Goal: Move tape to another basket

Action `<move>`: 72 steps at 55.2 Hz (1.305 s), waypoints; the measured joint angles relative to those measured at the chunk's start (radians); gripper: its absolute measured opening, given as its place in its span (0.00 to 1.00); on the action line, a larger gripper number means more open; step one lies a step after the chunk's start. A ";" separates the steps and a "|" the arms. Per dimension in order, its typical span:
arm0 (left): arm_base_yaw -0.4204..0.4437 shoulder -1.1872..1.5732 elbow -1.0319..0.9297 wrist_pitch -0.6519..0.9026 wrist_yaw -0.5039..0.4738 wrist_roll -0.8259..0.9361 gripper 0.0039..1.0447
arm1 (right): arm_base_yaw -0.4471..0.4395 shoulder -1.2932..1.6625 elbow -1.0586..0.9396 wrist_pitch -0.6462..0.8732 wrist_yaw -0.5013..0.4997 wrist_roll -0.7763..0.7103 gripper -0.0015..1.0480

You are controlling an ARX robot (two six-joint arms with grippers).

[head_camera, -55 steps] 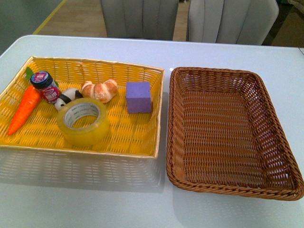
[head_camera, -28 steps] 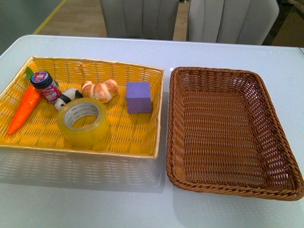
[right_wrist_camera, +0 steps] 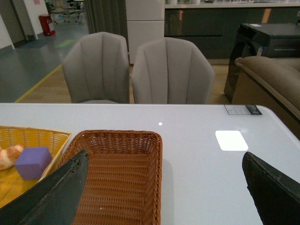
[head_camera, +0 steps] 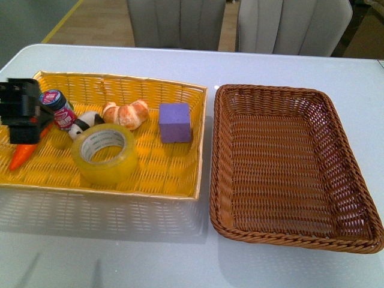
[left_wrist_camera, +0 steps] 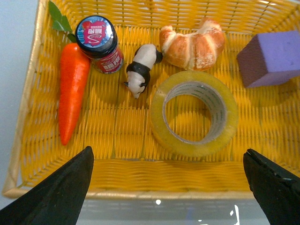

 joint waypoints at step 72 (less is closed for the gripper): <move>-0.061 0.599 0.377 0.002 -0.093 -0.149 0.70 | 0.000 0.000 0.000 0.000 0.000 0.000 0.91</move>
